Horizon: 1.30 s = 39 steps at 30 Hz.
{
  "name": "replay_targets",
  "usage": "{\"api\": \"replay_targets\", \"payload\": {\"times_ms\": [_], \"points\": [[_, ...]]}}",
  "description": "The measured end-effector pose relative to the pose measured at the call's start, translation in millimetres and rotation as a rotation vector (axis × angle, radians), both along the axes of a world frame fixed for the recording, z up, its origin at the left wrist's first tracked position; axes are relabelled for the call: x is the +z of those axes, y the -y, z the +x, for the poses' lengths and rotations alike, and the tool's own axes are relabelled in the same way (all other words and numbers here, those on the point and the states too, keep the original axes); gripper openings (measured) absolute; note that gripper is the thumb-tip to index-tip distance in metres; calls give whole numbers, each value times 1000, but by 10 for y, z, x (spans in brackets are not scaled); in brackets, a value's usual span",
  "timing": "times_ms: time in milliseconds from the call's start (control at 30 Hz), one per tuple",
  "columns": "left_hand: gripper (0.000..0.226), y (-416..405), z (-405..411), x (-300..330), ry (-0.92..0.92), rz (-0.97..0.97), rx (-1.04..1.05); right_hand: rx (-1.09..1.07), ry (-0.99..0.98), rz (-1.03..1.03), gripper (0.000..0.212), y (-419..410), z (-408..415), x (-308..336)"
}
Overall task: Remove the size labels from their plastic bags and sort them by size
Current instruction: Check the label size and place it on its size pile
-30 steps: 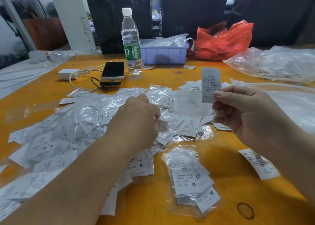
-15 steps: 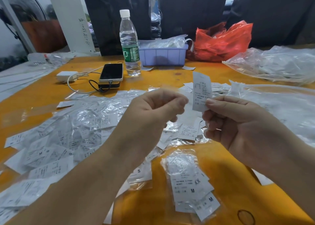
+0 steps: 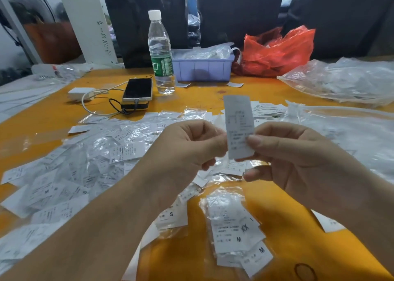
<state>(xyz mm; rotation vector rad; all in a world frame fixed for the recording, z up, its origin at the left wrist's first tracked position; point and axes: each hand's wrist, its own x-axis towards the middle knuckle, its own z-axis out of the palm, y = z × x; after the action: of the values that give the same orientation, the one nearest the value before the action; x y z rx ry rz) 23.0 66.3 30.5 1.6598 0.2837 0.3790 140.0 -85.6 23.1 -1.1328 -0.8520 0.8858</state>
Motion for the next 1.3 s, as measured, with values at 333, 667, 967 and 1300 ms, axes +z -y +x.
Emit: {"api": "replay_targets", "payload": {"times_ms": [333, 667, 967, 1300], "points": [[16, -12, 0, -5, 19, -189, -32, -62, -64, 22, 6, -22, -13, -8], [26, -11, -4, -27, 111, -190, 35, -89, -138, 1, 3, -24, -17, 0], [32, 40, 6, -39, 8, -119, -61, -216, 87, -15, 7, -10, -31, 10], [14, 6, -15, -38, -121, -20, -135, -262, 304, -71, 16, 2, -51, 26]]}}
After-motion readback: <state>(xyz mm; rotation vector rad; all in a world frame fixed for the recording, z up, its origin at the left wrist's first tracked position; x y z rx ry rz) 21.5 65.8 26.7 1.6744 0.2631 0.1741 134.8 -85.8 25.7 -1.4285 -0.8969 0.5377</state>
